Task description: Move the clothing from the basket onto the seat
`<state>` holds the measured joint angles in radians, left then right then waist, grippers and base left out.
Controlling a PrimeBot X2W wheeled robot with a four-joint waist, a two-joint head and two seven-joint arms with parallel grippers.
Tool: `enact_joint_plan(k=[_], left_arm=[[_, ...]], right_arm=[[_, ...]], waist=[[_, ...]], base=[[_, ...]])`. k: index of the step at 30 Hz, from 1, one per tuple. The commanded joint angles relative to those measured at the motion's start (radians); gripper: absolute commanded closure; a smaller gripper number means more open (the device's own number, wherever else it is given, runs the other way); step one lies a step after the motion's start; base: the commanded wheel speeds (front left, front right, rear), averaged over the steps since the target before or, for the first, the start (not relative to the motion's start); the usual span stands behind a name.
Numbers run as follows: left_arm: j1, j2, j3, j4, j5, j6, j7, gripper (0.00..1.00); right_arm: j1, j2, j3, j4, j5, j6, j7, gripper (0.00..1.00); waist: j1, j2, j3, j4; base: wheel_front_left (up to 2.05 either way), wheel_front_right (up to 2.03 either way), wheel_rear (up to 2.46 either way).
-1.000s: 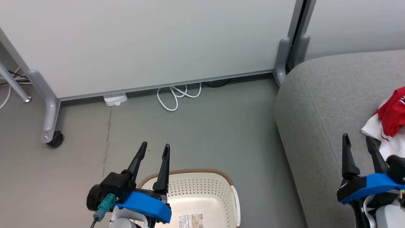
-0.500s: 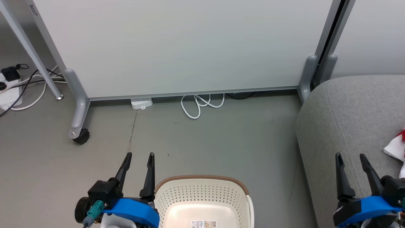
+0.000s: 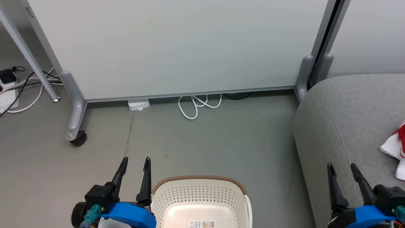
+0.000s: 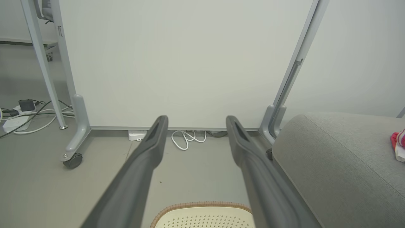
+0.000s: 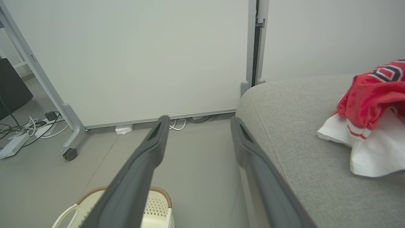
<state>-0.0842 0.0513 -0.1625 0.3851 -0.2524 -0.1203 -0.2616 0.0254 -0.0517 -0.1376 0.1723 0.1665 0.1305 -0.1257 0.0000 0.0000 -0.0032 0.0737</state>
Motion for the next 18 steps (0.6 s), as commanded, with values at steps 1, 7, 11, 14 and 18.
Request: enact_joint_plan(k=[1,7,11,14,18], left_arm=[[0.004,-0.001,0.003,0.000,0.005,-0.004,-0.005,0.00],[0.005,-0.001,0.006,-0.002,0.001,-0.005,-0.005,0.00],[0.007,-0.001,0.007,0.003,0.000,-0.007,-0.005,0.00],[0.008,-0.001,0.006,0.007,-0.005,-0.008,-0.005,0.00],[0.001,0.000,0.000,0.012,-0.013,-0.004,0.000,1.00]], right_arm=[[0.020,0.002,-0.001,-0.005,-0.013,0.001,-0.001,0.00],[0.025,0.002,-0.005,-0.008,-0.022,0.001,0.001,0.00],[0.026,0.002,-0.004,-0.009,-0.016,0.001,0.000,0.00],[0.026,0.002,-0.002,-0.008,-0.015,0.001,0.001,0.00],[0.017,0.000,-0.001,-0.002,-0.014,0.000,0.001,1.00]], waist=[[0.0000,0.0000,0.001,-0.001],[0.0000,0.0000,0.004,-0.005],[0.0000,0.0000,0.005,-0.008],[0.0000,0.0000,0.003,-0.008],[0.0000,0.0000,0.001,-0.008]], base=[[0.00,0.00,0.00],[0.00,0.00,0.00],[0.00,0.00,0.00],[0.00,0.00,0.00],[0.00,0.00,0.00]])
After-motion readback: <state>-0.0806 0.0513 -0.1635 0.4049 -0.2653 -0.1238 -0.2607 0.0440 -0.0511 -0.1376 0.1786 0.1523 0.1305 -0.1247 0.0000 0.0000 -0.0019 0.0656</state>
